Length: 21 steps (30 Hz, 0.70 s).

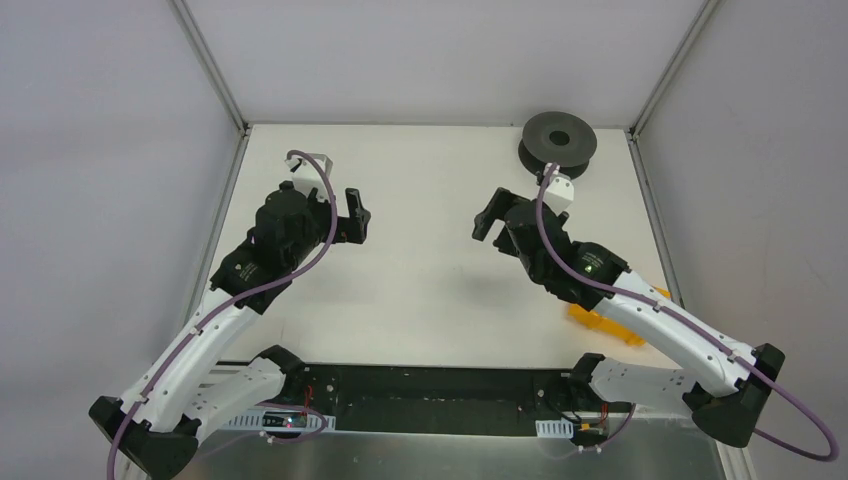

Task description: Wrap the cables

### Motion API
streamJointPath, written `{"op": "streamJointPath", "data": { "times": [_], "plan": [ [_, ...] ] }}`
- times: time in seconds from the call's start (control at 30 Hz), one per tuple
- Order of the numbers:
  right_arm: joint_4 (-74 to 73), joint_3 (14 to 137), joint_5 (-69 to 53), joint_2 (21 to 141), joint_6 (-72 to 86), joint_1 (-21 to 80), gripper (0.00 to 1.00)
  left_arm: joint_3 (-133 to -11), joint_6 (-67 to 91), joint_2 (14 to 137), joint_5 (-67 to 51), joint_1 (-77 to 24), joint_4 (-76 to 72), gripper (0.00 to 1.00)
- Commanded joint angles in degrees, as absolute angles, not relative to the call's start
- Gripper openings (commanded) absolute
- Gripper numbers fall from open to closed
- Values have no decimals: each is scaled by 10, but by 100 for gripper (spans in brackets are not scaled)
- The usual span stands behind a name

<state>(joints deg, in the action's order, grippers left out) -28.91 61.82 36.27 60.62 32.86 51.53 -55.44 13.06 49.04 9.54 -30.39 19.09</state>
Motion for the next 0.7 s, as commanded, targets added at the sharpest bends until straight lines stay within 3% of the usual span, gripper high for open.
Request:
{"op": "streamJointPath", "data": {
  "times": [0.0, 0.4, 0.57, 0.67],
  "plan": [
    [-260, 641, 385, 595, 324, 518, 99, -558, 131, 478, 92, -307, 173, 99],
    [-181, 611, 411, 571, 271, 517, 99, -556, 129, 471, 98, -307, 173, 99],
    [-78, 565, 491, 583, 75, 505, 99, -558, 130, 477, 99, -307, 173, 99],
    [-44, 572, 480, 626, 21, 446, 99, -559, 134, 479, 82, -307, 174, 98]
  ]
}}
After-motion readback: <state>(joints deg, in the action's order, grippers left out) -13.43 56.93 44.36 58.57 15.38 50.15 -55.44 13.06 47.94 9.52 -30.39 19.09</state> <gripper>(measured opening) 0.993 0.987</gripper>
